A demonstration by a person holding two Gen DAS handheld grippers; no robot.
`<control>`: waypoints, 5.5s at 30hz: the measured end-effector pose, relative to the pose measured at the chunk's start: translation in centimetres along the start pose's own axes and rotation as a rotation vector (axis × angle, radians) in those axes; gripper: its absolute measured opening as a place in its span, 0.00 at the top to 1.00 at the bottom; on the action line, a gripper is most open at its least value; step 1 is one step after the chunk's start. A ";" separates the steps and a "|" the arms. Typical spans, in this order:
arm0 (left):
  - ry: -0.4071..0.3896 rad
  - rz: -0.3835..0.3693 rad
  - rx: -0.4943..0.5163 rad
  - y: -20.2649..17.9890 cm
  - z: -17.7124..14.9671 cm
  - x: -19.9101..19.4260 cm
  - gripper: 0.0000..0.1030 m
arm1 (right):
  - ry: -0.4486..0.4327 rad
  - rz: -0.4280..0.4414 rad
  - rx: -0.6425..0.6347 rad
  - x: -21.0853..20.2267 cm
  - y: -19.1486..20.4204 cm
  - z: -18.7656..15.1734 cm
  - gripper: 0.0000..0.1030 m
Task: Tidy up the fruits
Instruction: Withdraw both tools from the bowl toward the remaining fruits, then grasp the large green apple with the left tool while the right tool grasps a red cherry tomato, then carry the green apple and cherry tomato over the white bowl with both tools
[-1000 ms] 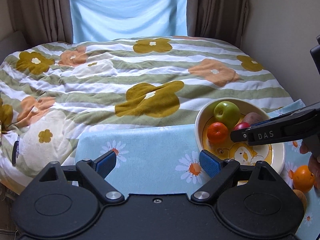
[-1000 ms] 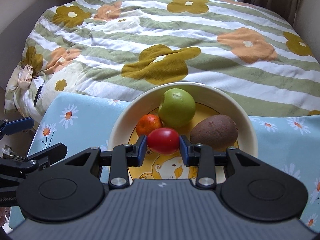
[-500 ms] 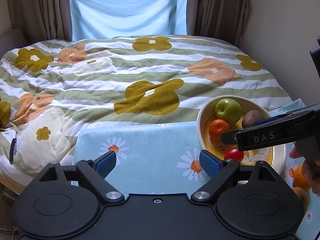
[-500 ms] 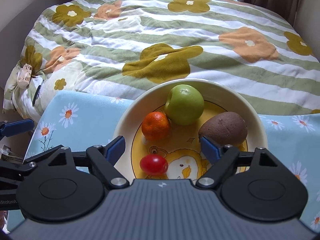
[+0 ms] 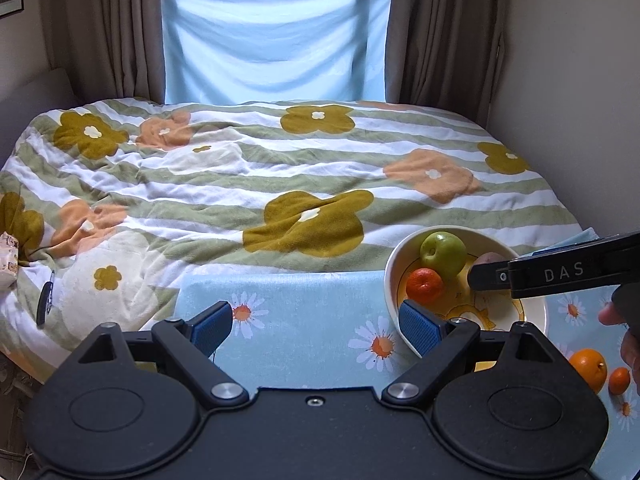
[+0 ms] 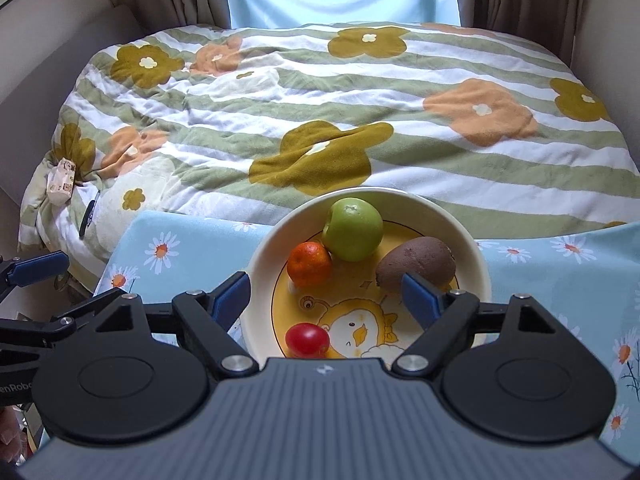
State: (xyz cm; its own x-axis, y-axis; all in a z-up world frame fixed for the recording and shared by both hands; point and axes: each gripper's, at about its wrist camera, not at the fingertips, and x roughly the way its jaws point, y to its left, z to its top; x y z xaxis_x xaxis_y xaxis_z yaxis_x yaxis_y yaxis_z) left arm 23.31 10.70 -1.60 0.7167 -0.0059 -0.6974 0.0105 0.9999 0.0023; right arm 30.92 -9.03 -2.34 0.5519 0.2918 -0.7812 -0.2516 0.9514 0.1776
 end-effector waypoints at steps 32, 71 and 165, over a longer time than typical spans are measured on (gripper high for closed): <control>-0.106 0.078 -0.017 -2.5 -9.8 -13.8 0.00 | -0.159 0.011 -0.101 -15.3 1.5 -12.0 0.00; 0.155 -0.153 0.261 1.5 -11.0 2.3 0.30 | 0.039 -0.095 0.060 -2.4 7.2 -19.3 0.19; -0.010 -0.129 0.120 -13.8 -1.1 -1.0 0.42 | -0.119 -0.017 -0.072 -8.8 -8.5 -4.6 0.54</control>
State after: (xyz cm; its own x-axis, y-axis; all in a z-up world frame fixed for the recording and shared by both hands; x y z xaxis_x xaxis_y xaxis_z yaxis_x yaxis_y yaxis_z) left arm 21.68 -3.13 -1.69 0.7107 -0.1345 -0.6906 0.1851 0.9827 -0.0009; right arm 24.55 -20.16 0.31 0.6457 0.2890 -0.7068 -0.2954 0.9481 0.1177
